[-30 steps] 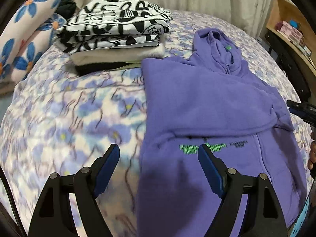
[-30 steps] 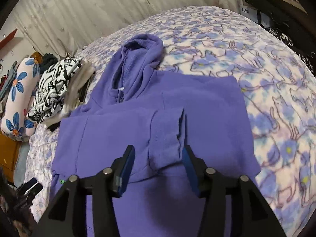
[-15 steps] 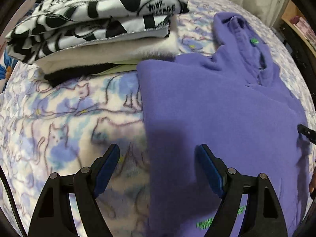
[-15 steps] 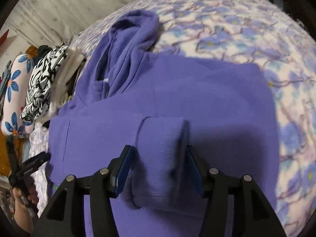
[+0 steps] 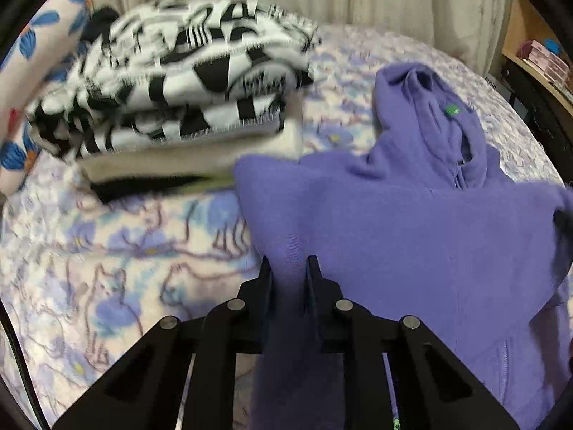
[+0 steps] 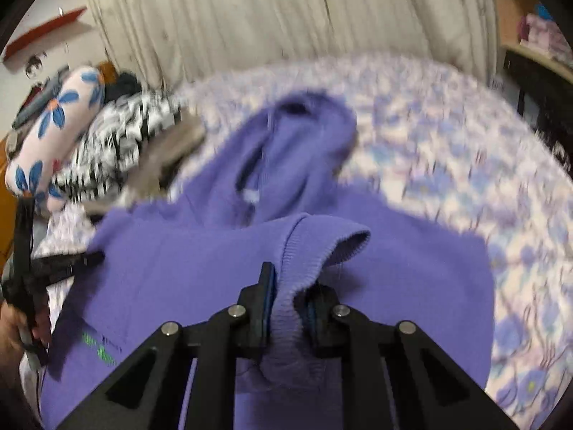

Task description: Fold large clothes

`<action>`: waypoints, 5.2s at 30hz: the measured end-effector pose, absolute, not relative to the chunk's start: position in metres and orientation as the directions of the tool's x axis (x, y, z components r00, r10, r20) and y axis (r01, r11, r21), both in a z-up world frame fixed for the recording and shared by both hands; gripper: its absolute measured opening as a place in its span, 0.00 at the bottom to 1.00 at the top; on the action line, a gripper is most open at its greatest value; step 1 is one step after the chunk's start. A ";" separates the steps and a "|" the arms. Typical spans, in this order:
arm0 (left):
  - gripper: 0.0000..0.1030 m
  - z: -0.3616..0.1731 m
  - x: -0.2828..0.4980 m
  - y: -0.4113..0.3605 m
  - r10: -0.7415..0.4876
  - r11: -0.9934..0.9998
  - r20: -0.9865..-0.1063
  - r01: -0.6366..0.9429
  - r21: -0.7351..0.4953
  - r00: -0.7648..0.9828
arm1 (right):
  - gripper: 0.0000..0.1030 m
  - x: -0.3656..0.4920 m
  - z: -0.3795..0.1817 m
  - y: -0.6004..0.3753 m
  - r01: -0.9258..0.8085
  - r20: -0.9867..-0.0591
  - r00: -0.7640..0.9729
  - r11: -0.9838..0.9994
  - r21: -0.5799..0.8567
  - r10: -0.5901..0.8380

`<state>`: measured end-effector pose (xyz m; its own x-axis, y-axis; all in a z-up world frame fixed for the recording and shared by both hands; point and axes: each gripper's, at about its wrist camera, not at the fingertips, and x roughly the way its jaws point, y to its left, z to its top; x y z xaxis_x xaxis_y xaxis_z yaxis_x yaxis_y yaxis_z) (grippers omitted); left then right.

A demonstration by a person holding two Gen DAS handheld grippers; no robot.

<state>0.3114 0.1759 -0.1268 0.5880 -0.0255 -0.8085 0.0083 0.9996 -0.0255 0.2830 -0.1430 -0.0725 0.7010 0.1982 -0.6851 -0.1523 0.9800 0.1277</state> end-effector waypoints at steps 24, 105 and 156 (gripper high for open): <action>0.50 -0.089 0.277 0.145 -0.003 0.999 -0.745 0.027 0.020 0.668 | 0.42 0.271 -0.072 -0.132 -0.068 -0.753 0.639 0.987 0.145 0.154; 0.85 -0.046 0.066 0.187 0.044 0.999 -0.768 -0.046 0.018 0.640 | 0.37 0.077 -0.029 -0.180 -0.002 -0.744 0.653 0.983 0.185 0.141; 0.60 -0.148 -0.052 0.224 -0.368 0.919 -0.784 0.070 -0.387 0.500 | 0.46 -0.073 -0.127 -0.267 -0.020 -0.720 0.543 0.864 0.503 0.432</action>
